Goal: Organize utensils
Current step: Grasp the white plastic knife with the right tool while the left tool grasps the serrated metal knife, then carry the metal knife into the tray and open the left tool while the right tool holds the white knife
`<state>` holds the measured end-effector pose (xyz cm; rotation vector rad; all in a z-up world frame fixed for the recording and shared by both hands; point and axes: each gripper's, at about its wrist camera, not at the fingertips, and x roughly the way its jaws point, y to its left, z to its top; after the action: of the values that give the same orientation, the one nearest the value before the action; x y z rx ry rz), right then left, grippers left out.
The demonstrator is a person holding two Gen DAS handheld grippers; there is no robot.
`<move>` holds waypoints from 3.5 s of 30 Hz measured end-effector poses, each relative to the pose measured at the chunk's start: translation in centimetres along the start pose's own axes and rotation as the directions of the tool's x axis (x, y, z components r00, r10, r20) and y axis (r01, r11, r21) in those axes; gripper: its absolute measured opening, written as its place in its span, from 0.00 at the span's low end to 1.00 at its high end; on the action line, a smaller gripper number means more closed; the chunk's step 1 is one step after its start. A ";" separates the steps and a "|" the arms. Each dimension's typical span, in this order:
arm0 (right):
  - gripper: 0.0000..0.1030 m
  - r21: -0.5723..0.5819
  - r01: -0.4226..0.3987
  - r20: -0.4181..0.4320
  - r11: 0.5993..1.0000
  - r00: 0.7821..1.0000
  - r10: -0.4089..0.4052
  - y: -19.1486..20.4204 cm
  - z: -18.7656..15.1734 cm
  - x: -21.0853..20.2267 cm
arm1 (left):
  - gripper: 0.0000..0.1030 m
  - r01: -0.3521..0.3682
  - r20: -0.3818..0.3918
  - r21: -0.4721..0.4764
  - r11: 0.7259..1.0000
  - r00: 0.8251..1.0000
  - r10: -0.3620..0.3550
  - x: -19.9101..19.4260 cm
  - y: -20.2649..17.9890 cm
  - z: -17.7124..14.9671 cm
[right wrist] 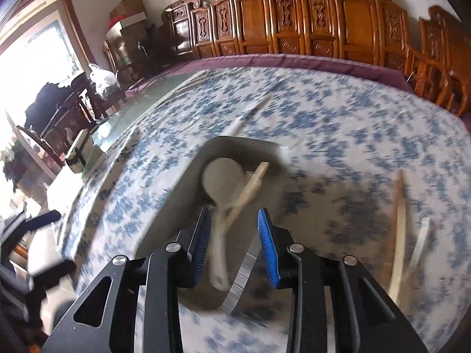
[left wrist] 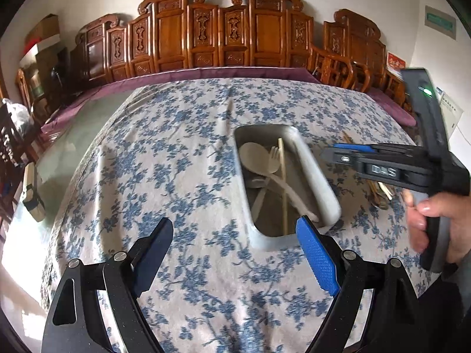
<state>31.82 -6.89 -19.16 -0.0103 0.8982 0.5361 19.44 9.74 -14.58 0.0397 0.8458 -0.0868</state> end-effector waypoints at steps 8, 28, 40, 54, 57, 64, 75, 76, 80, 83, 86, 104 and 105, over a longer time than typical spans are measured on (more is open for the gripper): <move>0.35 -0.041 0.146 0.039 0.988 0.989 -0.144 -7.5 -3.3 -4.7 | 0.80 0.055 -0.008 0.057 0.997 0.998 -0.055 1.1 -5.8 1.1; 0.27 0.142 0.133 -0.061 0.981 0.990 -0.126 -19.0 -6.9 -1.1 | 0.80 0.133 -0.103 0.138 0.981 0.987 -0.120 7.9 -16.2 2.3; 0.27 -0.027 0.199 -0.139 0.980 0.970 -0.201 -16.9 -7.6 1.0 | 0.80 0.144 -0.155 0.137 0.980 0.980 -0.122 10.1 -18.2 0.5; 0.06 0.055 0.183 -0.137 0.982 0.975 -0.174 -19.9 -7.7 -1.0 | 0.80 0.132 -0.149 0.169 0.977 0.983 -0.107 10.8 -21.3 1.6; 0.05 0.072 0.182 -0.121 0.981 0.978 -0.172 -20.7 -7.7 -1.9 | 0.78 0.150 -0.148 0.167 0.974 0.981 -0.125 11.3 -22.4 2.1; 0.05 0.113 0.175 -0.098 0.978 0.982 -0.164 -22.5 -7.8 -3.2 | 0.54 0.204 -0.196 0.152 0.967 0.965 -0.172 13.2 -25.0 2.8; 0.05 0.124 0.171 -0.085 0.978 0.983 -0.161 -23.0 -7.6 -3.6 | 0.21 0.222 -0.254 0.128 0.967 0.949 -0.184 16.0 -26.6 3.7; 0.05 0.121 0.171 -0.085 0.978 0.983 -0.161 -22.9 -7.6 -3.6 | 0.20 0.222 -0.258 0.128 0.967 0.949 -0.183 16.2 -26.7 3.7; 0.05 0.120 0.170 -0.085 0.978 0.983 -0.160 -22.9 -7.6 -3.4 | 0.17 0.215 -0.272 0.133 0.967 0.947 -0.173 16.7 -26.8 3.8; 0.05 0.117 0.171 -0.087 0.978 0.983 -0.162 -22.8 -7.6 -3.3 | 0.09 0.213 -0.283 0.115 0.970 0.943 -0.174 16.9 -26.6 3.9; 0.05 0.113 0.177 -0.092 0.978 0.982 -0.167 -22.8 -7.7 -3.2 | 0.04 0.202 -0.268 0.122 0.972 0.949 -0.164 16.3 -26.5 3.9; 0.05 0.082 0.145 -0.030 0.986 0.989 -0.144 -19.6 -6.6 -5.1 | 0.04 0.142 -0.136 0.156 0.977 0.983 -0.122 9.6 -22.8 4.5; 0.05 0.079 0.143 -0.029 0.987 0.990 -0.141 -19.4 -6.6 -5.2 | 0.04 0.139 -0.129 0.154 0.978 0.984 -0.119 9.2 -22.4 4.5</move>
<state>33.03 -27.58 -23.57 -0.0072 0.9337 0.3676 26.76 -13.41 -18.52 0.1442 0.9587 -0.2783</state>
